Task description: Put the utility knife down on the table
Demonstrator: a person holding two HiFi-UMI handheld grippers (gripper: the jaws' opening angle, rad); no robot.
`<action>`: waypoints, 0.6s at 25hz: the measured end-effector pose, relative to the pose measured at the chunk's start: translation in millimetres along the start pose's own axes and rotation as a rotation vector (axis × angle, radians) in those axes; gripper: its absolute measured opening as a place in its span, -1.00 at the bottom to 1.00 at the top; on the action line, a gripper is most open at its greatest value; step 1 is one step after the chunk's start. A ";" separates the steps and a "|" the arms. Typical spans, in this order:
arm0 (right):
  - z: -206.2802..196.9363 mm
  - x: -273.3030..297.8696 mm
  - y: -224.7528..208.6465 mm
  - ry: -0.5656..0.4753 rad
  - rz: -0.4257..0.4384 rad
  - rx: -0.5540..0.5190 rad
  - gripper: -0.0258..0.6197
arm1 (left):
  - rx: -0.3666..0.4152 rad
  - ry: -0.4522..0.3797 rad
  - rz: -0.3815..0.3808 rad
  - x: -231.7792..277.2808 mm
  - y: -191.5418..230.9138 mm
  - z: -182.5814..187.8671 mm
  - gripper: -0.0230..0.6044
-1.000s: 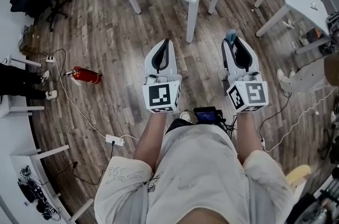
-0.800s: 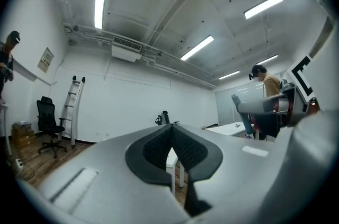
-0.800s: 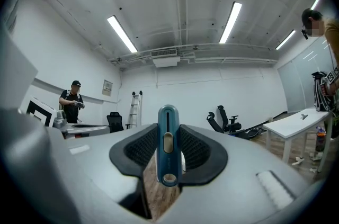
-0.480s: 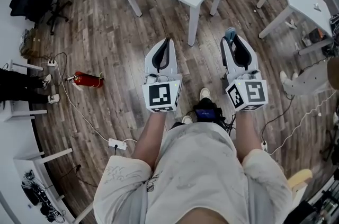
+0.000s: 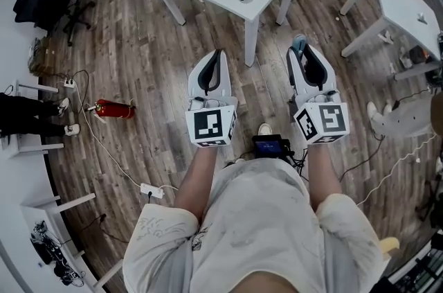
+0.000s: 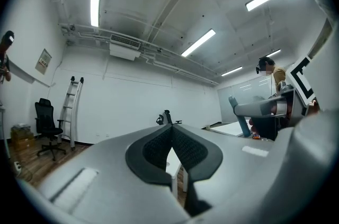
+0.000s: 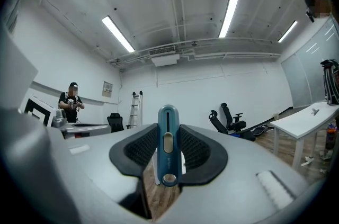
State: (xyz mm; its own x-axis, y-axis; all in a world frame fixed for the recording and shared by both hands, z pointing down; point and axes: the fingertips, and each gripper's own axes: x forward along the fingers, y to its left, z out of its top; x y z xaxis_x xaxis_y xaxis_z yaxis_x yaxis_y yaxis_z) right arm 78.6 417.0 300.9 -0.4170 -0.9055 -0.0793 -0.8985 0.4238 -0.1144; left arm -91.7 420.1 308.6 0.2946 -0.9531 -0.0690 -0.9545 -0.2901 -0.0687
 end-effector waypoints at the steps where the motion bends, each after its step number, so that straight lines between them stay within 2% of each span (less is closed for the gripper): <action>1: 2.9 9.8 -16.2 -0.002 0.003 0.002 -0.50 | 0.004 0.000 0.002 17.5 -6.5 1.7 -0.86; 7: 22.4 70.8 -152.3 -0.014 0.033 0.013 -0.50 | 0.025 -0.007 0.015 154.8 -75.0 9.2 -0.86; 12: 22.6 120.4 -274.4 -0.020 0.056 0.029 -0.50 | 0.040 -0.001 0.032 271.8 -134.3 -4.1 -0.86; 15: 14.4 149.3 -323.9 -0.023 0.071 0.036 -0.50 | 0.051 -0.003 0.043 323.3 -151.0 -15.3 -0.86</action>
State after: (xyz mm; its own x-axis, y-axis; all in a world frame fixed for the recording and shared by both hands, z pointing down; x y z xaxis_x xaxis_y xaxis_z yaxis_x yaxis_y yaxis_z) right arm 309.4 144.9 311.8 -0.4758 -0.8726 -0.1109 -0.8612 0.4878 -0.1430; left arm 147.0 154.5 311.9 0.2536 -0.9643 -0.0760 -0.9628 -0.2441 -0.1159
